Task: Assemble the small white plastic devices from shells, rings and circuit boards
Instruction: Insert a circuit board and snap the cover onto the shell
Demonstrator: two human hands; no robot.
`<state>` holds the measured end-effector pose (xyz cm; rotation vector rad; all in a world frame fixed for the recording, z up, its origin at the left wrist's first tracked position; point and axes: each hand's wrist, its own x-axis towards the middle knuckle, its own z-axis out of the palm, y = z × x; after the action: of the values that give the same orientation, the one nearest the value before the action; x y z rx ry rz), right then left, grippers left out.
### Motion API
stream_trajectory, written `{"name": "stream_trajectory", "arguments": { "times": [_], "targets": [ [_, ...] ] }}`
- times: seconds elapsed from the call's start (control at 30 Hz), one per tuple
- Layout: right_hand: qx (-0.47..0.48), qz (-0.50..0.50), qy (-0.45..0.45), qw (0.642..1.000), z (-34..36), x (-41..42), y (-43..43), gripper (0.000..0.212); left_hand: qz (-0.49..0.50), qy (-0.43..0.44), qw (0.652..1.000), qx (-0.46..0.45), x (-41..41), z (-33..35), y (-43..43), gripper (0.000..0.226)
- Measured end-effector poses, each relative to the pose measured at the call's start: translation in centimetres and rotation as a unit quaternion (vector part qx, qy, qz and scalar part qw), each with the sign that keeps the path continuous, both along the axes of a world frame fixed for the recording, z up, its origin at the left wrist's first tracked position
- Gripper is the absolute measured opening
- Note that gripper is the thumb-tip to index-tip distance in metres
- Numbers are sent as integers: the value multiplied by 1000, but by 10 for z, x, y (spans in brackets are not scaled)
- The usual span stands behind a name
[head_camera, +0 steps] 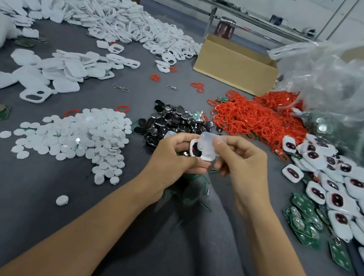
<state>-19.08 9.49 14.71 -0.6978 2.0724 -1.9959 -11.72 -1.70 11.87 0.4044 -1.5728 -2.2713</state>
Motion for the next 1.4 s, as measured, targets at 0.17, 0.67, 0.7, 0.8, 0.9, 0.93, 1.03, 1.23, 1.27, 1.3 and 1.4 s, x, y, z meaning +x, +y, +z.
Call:
{"name": "stream_trajectory", "arguments": {
  "times": [0.17, 0.67, 0.7, 0.8, 0.9, 0.93, 1.03, 1.23, 1.27, 1.3, 1.4],
  "targets": [
    [-81, 34, -65, 994, 2, -5, 6, 18, 0, -2, 1000, 6, -1, -2, -1, 48],
    [143, -23, 136, 980, -7, -27, 27, 8, -8, -13, 1000, 15, -2, -5, -4, 50],
    [156, -22, 142, 977, -7, -28, 28, 11, -8, -14, 1000, 15, -1, -5, -4, 51],
    [179, -15, 161, 970, -8, -30, 31, 9, -9, -12, 1000, 20, -1, -5, -4, 51],
    [163, 27, 131, 978, -4, -28, 32, 16, -10, -13, 1000, 19, -1, -5, -3, 50],
    [150, 51, 117, 981, -4, -27, 32, 21, -10, -13, 1000, 17, -2, -5, -3, 51],
    [152, 77, 90, 981, -2, -23, 30, 26, -12, -17, 1000, 11, -2, -6, -4, 53],
    [169, 104, 103, 975, -1, -24, 33, 8, -13, -18, 1000, 9, -2, -6, -4, 53],
    [159, 110, 104, 976, -1, -24, 33, 7, -13, -17, 1000, 8, -2, -5, -4, 53],
    [153, 113, 106, 976, -1, -24, 33, 5, -13, -17, 1000, 9, -2, -5, -4, 53],
    [182, 121, 165, 962, -2, -25, 32, 13, -15, -19, 1000, 9, -1, -4, -3, 52]
  ]
}}
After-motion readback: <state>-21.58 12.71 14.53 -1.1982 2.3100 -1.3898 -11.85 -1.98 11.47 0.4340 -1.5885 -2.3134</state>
